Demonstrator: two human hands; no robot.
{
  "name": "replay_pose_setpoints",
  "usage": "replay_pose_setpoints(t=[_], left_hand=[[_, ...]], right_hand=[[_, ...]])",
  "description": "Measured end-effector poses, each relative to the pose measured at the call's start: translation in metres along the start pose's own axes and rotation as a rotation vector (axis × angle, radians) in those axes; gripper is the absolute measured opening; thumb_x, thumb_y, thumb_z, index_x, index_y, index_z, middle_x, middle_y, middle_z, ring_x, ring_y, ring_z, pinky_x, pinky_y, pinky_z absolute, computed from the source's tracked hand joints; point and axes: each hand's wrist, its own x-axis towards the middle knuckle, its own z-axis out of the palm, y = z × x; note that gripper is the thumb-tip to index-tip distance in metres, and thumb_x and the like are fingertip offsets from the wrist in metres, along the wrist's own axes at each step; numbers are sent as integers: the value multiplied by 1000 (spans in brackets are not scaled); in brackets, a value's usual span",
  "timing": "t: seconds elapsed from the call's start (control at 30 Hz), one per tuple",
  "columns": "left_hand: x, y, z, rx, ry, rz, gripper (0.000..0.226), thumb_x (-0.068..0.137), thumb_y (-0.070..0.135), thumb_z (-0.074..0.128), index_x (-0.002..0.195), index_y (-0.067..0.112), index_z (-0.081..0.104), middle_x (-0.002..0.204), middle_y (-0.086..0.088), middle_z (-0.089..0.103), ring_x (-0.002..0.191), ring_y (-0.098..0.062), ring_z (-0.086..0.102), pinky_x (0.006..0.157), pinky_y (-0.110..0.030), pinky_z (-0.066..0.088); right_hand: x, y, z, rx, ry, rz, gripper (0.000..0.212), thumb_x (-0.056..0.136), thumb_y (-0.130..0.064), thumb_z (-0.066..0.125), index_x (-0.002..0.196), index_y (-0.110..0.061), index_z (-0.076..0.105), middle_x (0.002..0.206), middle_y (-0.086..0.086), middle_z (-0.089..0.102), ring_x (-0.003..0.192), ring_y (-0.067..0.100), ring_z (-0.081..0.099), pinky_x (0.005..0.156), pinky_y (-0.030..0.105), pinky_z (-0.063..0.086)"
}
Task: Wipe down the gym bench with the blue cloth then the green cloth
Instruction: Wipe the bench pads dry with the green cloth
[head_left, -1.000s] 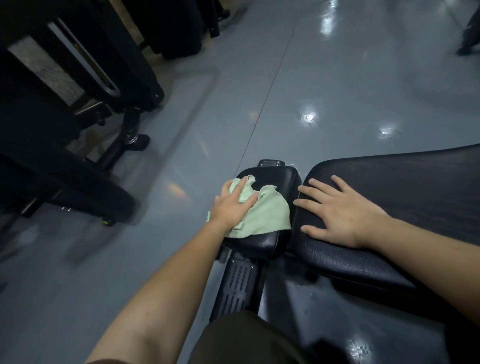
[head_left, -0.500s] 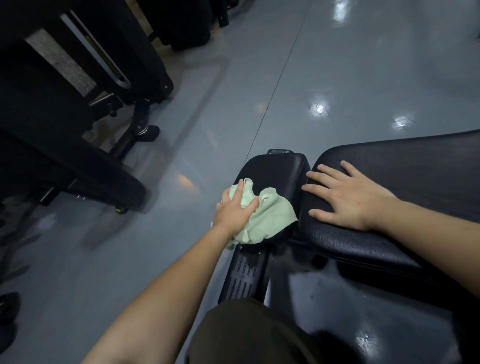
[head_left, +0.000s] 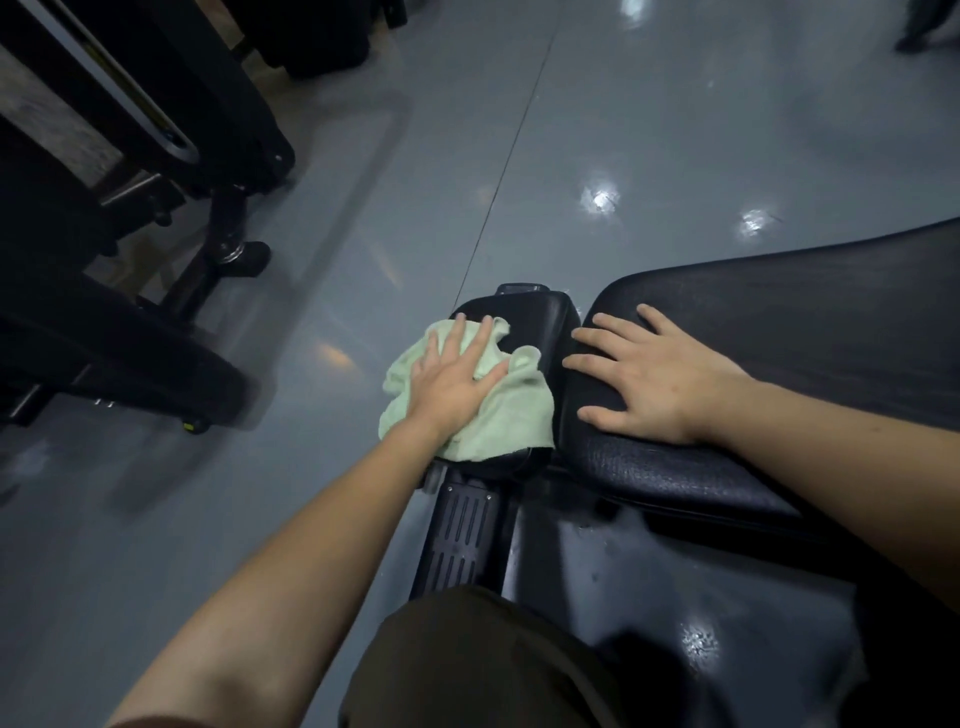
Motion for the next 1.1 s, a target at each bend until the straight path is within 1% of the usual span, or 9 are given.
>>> replay_pose_setpoints(t=[0.1,0.17,0.23,0.33,0.43,0.57,0.67,0.93,1.1], left_hand=[[-24,10,4,5,9,128,78,84,80,18,156,52,6,169,12,-3,156,-25,-7,122,-52,5],[-39,14,7,-7,6,194,78,85,80,21,156,51,5,169,12,-6,155,-22,-11,122,-52,2],[-51,16,9,10,15,252,79,86,75,28,157,49,5,169,12,-7,155,-20,-13,122,-53,3],[-64,14,13,98,13,350,84,85,68,38,158,46,4,169,10,-9,155,-26,-12,122,-59,9],[-66,3,13,204,18,482,89,86,71,47,159,43,4,169,9,-10,155,-31,-9,121,-60,13],[-47,-23,5,281,-5,744,97,84,74,56,160,32,14,170,0,-3,155,-35,-5,121,-58,11],[-29,-43,-4,351,0,862,102,81,74,60,160,22,20,169,-7,4,155,-36,0,123,-57,12],[-21,-65,-12,432,-1,840,108,80,76,62,158,12,25,168,-15,9,155,-37,3,125,-54,8],[-34,-59,-11,419,10,793,107,81,73,62,160,17,16,169,-8,1,156,-32,-3,126,-47,1]], right_hand=[[-1,-1,0,-5,6,-2,84,83,-76,5,155,-38,21,166,-5,13,154,18,3,123,52,4],[-2,-1,-1,3,10,1,83,84,-76,7,155,-38,23,166,-5,14,154,18,4,123,52,4],[-2,-2,-1,0,6,5,84,83,-77,6,155,-38,22,166,-5,14,154,18,4,123,52,4],[-3,-2,-1,-4,0,6,86,81,-78,2,155,-39,21,166,-7,14,153,17,4,123,51,3],[-3,-3,-1,-15,8,7,86,80,-78,1,155,-40,20,166,-7,14,153,17,4,123,51,3],[-4,-2,-1,-12,3,9,87,79,-77,0,155,-38,19,166,-6,13,154,17,3,123,51,3],[-4,-2,-1,-13,-1,7,89,78,-75,-2,156,-37,19,166,-5,12,154,18,3,123,51,2],[-3,0,2,-1,14,-4,88,80,-75,-2,156,-37,19,166,-4,12,154,19,3,123,52,2],[-1,1,3,2,24,-11,86,81,-76,1,155,-37,21,166,-3,14,154,20,5,123,53,4]])
